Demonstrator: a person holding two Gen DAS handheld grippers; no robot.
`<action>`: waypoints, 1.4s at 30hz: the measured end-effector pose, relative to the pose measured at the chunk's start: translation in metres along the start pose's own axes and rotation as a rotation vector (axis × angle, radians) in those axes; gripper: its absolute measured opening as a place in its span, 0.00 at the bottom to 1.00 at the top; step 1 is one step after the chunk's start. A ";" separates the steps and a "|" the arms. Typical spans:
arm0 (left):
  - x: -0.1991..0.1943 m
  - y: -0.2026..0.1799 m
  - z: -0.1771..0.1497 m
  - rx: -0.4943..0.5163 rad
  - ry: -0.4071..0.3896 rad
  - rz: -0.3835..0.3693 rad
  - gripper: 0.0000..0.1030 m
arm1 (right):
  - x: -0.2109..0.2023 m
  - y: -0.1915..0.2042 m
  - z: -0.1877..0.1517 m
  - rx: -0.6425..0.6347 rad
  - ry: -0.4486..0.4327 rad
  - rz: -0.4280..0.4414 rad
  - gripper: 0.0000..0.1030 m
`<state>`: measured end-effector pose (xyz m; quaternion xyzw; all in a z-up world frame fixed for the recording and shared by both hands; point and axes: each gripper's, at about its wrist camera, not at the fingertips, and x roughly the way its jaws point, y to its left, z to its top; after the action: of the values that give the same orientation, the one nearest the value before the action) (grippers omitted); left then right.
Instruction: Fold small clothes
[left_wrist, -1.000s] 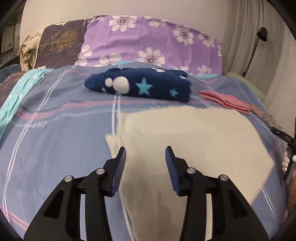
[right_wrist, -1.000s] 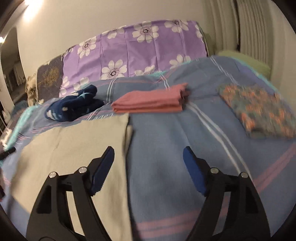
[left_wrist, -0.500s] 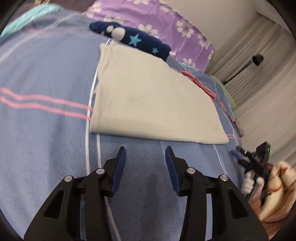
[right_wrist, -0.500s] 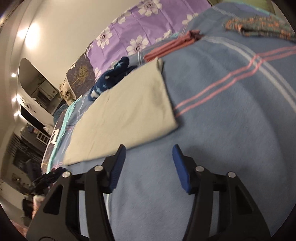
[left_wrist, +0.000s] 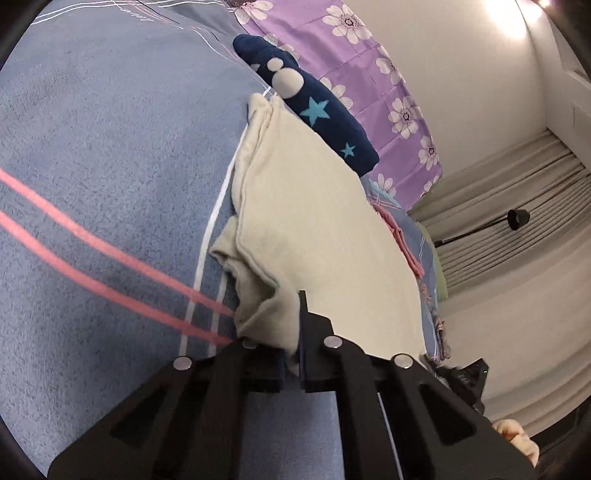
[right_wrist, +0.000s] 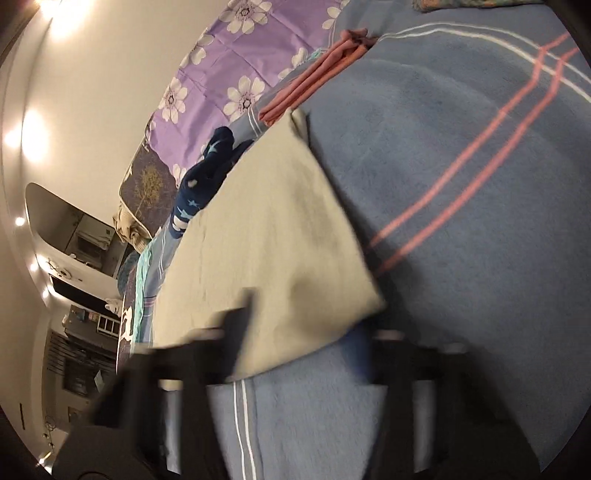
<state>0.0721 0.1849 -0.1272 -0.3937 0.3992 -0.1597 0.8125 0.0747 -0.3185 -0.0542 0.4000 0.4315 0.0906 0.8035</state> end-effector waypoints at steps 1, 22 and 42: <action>-0.005 -0.004 0.003 0.022 -0.012 -0.006 0.04 | 0.003 -0.004 0.001 0.050 0.026 0.029 0.04; -0.095 -0.069 -0.037 0.430 -0.155 0.435 0.10 | -0.080 0.005 -0.060 -0.099 -0.010 -0.086 0.09; 0.196 -0.318 -0.218 1.019 0.252 0.326 0.58 | -0.122 -0.051 -0.029 -0.150 -0.238 -0.234 0.30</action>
<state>0.0441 -0.2426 -0.0668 0.1387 0.4214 -0.2505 0.8605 -0.0327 -0.3961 -0.0241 0.2937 0.3691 -0.0196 0.8815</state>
